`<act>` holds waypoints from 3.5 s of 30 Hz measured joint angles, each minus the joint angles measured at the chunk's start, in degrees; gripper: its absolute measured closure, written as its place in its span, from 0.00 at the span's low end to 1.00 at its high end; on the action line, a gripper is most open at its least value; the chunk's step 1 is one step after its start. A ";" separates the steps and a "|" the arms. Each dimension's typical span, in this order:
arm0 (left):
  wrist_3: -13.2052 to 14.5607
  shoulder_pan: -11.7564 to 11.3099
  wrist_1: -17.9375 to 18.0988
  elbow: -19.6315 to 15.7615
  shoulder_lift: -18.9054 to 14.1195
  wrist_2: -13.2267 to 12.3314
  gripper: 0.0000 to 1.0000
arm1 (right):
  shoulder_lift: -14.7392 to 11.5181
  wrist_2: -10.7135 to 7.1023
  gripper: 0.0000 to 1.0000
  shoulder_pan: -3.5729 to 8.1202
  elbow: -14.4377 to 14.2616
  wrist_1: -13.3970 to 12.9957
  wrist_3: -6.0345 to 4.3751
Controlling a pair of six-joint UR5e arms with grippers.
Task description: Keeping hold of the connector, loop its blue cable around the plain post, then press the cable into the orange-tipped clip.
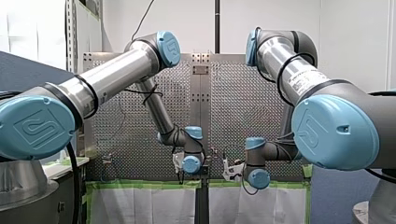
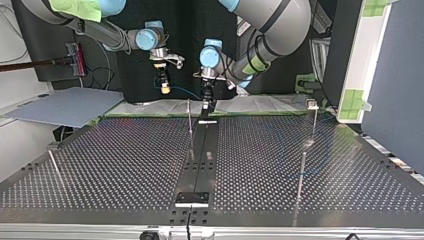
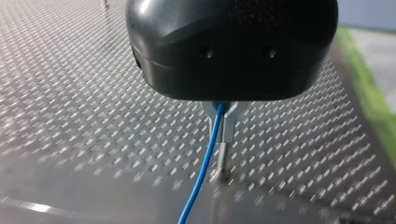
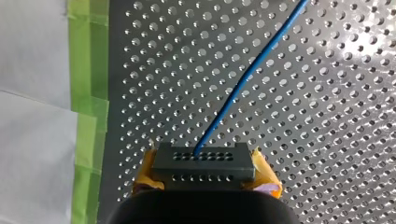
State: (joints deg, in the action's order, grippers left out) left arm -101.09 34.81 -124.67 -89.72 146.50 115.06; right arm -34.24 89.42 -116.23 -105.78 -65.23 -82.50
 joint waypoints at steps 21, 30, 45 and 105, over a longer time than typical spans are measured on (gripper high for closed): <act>-2.51 -1.22 -0.90 8.00 5.42 2.07 1.00 | 0.60 0.12 1.00 2.22 3.01 0.47 0.66; -3.10 -1.88 -0.81 8.63 5.46 1.89 1.00 | 0.61 0.01 1.00 3.08 3.90 0.54 0.52; -3.01 -2.72 -3.90 13.72 5.48 1.43 1.00 | 0.62 -0.13 1.00 4.65 8.57 4.52 0.66; 7.56 -3.42 -16.10 13.13 3.82 3.54 0.00 | 0.64 -1.37 1.00 8.53 13.47 9.30 -0.62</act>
State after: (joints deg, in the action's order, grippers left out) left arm -93.53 31.39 -140.78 -76.59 150.32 118.60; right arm -33.60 88.05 -107.70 -92.32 -55.93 -83.12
